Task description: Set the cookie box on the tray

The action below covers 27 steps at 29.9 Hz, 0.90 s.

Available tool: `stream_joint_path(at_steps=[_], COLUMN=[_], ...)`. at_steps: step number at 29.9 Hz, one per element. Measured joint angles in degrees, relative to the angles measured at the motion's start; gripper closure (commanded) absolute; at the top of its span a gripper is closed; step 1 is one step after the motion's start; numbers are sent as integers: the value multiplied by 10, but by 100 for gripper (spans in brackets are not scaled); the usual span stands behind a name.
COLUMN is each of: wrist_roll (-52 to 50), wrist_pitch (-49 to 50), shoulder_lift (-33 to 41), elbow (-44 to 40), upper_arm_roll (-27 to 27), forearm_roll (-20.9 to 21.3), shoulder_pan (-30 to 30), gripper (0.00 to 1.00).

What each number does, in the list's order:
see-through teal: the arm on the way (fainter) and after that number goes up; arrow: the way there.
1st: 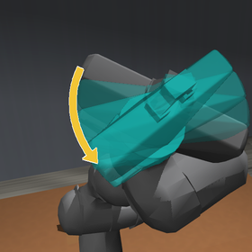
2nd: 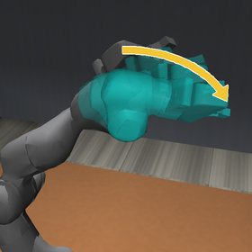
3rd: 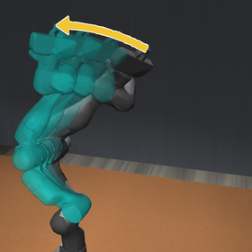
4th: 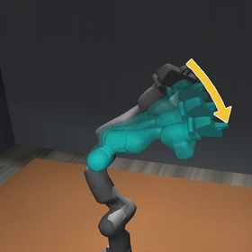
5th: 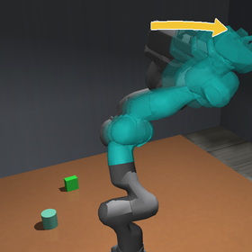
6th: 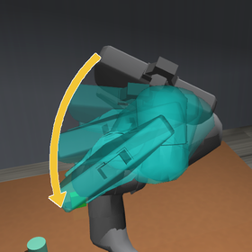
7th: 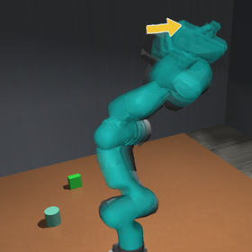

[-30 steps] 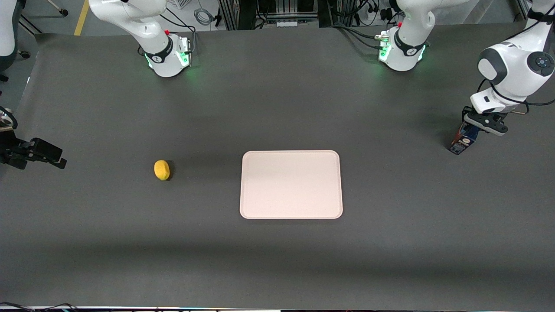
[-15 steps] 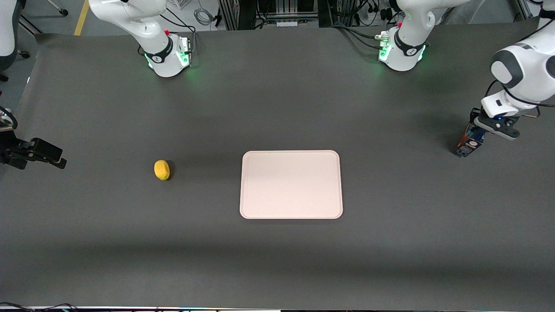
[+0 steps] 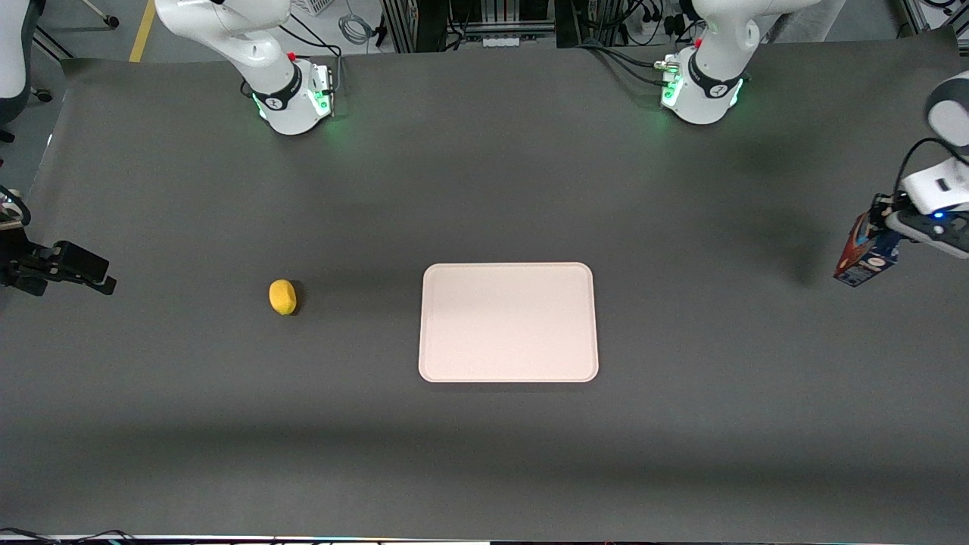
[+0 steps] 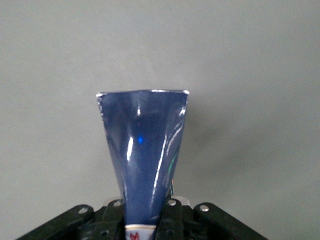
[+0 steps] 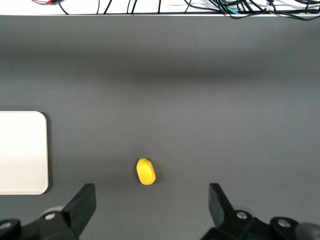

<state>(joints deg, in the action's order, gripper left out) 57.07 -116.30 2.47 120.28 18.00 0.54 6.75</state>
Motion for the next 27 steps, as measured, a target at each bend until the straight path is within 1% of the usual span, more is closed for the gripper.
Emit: stream_joint_path(at_steps=[3, 6, 10, 13, 18, 20, 27], wrist_roll=[0, 0, -10, -53, -177, -238, -445], wrist_pitch=[69, 109, 126, 146, 184, 192, 196], shoulder_lift=[3, 3, 2, 0, -1, -1, -1], elbow=[-69, -120, -147, -150, -151, -152, -155], upper_arm_roll=[0, -1, -8, -28, -94, -131, -251], forearm_roll=[0, 0, -1, -3, -13, -23, -50], shoulder_pan=[0, -1, -2, -2, -3, -4, -9], gripper=[82, 82, 82, 80, 80, 78, 78])
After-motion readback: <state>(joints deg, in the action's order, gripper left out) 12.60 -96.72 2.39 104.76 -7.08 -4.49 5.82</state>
